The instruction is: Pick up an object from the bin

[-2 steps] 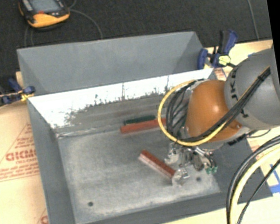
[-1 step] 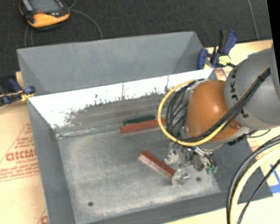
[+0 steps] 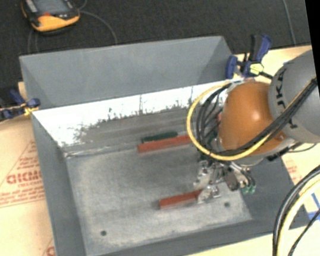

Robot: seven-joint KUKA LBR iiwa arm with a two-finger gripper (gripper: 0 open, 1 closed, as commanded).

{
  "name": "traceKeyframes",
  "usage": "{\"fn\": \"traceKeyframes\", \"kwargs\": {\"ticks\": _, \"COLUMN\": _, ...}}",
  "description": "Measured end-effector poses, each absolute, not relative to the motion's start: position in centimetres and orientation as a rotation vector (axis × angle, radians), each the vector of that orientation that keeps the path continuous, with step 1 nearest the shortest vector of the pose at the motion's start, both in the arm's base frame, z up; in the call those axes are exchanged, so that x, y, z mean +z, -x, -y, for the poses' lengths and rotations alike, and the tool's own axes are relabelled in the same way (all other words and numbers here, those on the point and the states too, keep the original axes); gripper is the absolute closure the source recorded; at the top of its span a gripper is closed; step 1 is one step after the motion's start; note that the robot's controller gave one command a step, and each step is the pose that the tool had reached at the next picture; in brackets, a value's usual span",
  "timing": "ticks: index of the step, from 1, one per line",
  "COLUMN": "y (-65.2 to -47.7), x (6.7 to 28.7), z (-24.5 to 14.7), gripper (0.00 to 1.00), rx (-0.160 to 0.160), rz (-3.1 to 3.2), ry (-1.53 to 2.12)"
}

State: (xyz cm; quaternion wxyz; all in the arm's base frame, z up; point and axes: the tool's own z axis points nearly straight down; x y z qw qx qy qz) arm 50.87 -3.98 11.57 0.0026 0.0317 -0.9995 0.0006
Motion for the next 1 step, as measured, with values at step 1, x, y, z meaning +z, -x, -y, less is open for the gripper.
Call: {"fn": "traceKeyframes", "kwargs": {"ticks": 1, "y": -53.28, "x": 21.8, "z": 3.33, "gripper": 1.0, "rx": 0.001, "rz": 3.145, "ry": -0.076}}
